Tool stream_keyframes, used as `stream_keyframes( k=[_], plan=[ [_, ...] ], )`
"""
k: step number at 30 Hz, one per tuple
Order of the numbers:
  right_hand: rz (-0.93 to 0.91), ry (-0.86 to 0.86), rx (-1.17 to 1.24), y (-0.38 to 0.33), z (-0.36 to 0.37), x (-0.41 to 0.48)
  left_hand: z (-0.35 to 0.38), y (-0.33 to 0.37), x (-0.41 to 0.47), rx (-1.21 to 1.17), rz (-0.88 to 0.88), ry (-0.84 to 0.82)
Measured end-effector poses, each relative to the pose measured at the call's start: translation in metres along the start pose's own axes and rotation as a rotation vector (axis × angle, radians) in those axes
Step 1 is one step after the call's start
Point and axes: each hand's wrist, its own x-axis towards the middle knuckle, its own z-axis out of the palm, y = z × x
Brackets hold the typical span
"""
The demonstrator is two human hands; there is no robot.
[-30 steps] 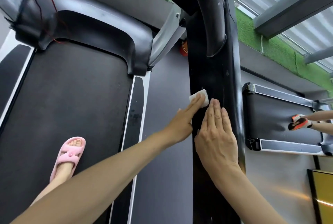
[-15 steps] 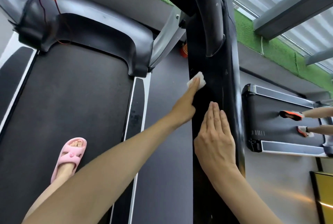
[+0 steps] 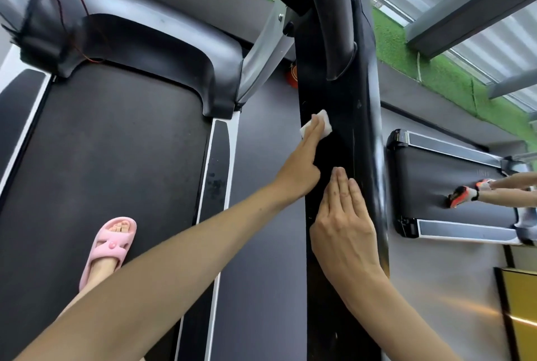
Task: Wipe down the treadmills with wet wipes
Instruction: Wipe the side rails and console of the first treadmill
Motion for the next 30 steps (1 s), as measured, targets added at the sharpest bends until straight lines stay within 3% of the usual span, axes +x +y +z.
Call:
stream_keyframes(
  k=[4, 11, 18, 22, 27, 30],
  plan=[
    [-0.01, 0.014, 0.05, 0.0, -0.001, -0.011, 0.015, -0.004, -0.046, -0.002, 0.154, -0.132],
    [-0.042, -0.011, -0.005, 0.002, -0.003, -0.023, 0.003, 0.013, 0.008, 0.005, 0.086, 0.005],
    [-0.066, -0.006, -0.037, -0.001, -0.004, -0.021, 0.018, -0.003, -0.027, 0.127, 0.325, -0.037],
    [-0.065, -0.029, -0.047, -0.002, -0.009, -0.016, -0.002, 0.01, 0.004, 0.05, 0.142, -0.013],
    [-0.069, -0.071, -0.102, -0.001, -0.013, -0.014, 0.021, 0.004, -0.03, 0.147, 0.329, -0.053],
    [-0.076, -0.048, -0.103, -0.002, -0.012, -0.015, 0.013, -0.001, -0.024, 0.158, 0.304, -0.061]
  ],
)
